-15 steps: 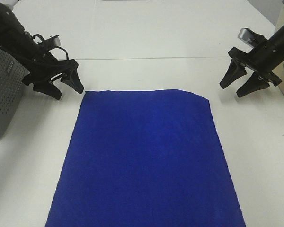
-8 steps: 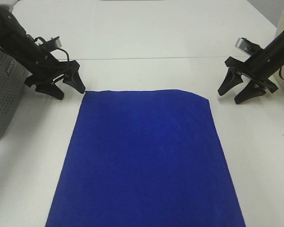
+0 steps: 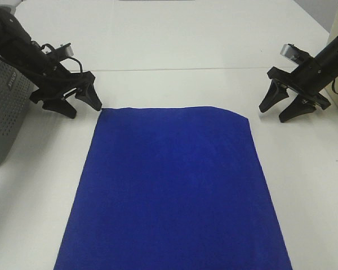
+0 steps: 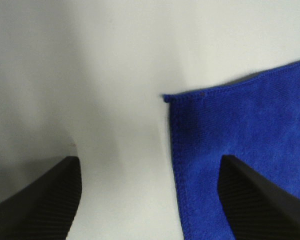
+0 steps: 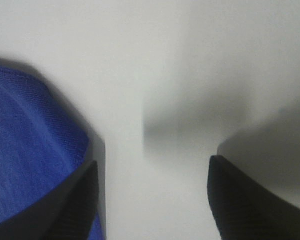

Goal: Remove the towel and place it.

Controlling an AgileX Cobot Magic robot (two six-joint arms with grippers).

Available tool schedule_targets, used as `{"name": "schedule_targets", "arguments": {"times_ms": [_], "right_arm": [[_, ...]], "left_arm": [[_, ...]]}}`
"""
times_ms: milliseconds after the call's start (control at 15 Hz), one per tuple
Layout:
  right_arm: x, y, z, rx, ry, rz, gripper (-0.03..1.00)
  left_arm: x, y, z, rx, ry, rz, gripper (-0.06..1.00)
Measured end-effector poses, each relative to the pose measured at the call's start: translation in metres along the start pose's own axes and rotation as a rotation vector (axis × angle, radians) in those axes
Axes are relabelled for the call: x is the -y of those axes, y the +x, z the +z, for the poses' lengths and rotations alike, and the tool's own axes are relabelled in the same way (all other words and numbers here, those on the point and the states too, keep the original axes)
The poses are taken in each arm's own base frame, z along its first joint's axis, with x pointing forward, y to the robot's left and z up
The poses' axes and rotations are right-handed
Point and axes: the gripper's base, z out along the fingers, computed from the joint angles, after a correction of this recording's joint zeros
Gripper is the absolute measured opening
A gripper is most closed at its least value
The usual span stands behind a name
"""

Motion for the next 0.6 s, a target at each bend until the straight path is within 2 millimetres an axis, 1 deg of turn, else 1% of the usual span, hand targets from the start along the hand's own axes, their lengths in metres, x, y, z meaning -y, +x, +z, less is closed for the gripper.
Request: {"name": "schedule_targets", "arguments": {"times_ms": [200,333,533,600], "right_arm": [[-0.005,-0.001,0.005,-0.006,0.033,-0.011,0.64],[-0.021,-0.001,0.018,-0.03,0.031,-0.035,0.64],[-0.031,-0.002,0.028,-0.039,0.012,-0.033,0.64],[-0.033,-0.003,0.03,-0.04,0.004,-0.034,0.64]], "left_arm": [[0.0,0.0,0.0,0.001,0.003,-0.002,0.72],[0.001,0.0,0.0,0.003,0.01,-0.005,0.72],[0.003,0.0,0.002,-0.002,0.014,0.013,0.72],[0.008,0.001,0.005,-0.008,0.019,0.025,0.72]]}}
